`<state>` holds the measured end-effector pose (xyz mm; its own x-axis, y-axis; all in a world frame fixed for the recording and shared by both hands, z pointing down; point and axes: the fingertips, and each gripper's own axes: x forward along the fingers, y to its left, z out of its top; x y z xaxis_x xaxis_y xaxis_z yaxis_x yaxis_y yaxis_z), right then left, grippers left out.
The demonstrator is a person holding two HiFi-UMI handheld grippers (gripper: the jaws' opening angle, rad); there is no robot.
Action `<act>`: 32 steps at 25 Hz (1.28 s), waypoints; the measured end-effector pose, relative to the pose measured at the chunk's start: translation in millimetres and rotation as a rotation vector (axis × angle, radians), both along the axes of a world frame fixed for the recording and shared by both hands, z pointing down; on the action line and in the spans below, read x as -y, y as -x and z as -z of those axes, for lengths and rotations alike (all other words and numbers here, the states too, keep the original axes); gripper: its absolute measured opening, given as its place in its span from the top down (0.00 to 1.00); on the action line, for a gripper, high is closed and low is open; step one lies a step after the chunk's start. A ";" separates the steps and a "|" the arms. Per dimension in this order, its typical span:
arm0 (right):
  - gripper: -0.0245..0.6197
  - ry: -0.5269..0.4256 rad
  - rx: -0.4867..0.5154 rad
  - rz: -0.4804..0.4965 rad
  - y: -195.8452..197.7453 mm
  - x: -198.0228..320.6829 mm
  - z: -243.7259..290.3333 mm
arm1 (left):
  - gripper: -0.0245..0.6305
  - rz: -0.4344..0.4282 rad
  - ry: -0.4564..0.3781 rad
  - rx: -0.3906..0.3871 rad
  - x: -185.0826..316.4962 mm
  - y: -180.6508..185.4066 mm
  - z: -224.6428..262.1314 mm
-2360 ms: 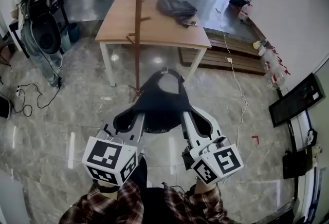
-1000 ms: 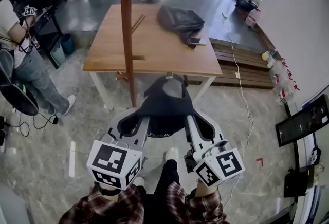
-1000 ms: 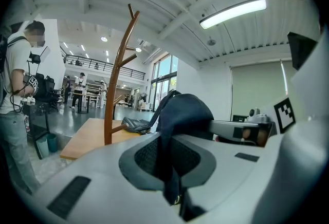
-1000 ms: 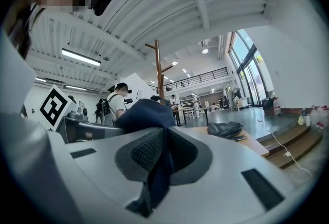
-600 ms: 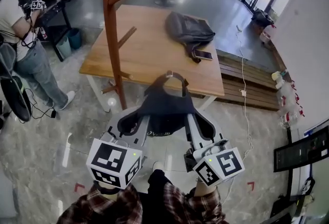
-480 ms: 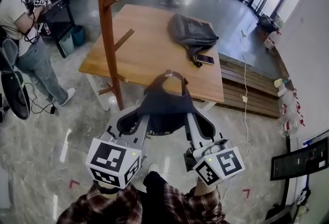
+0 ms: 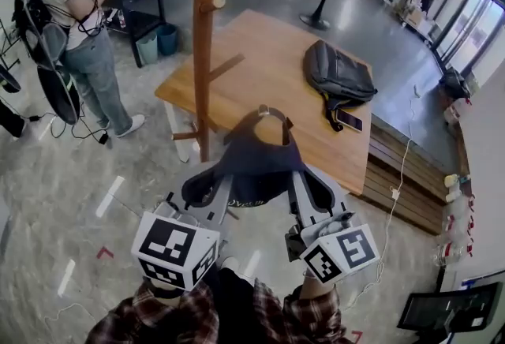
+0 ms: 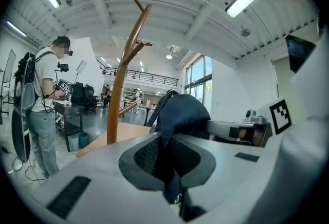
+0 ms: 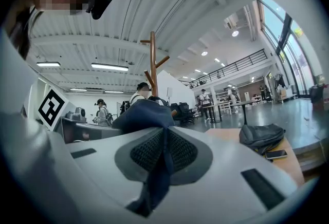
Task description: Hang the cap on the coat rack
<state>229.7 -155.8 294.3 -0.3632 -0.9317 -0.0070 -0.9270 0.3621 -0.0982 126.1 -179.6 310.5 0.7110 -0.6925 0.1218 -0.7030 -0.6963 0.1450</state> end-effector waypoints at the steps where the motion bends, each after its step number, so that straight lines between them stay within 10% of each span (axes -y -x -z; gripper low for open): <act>1: 0.92 0.000 0.000 0.017 0.8 2.7 0.0 | 0.92 0.017 -0.002 0.000 1.0 1.3 0.6; 32: 0.92 -0.274 -0.016 0.210 66.3 65.4 133.2 | 0.92 0.116 -0.235 -0.118 52.2 68.8 135.6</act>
<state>163.4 -221.1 161.1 -0.5486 -0.8009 -0.2399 -0.8302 0.5557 0.0431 57.3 -231.8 174.8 0.6249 -0.7697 -0.1305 -0.7679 -0.6362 0.0751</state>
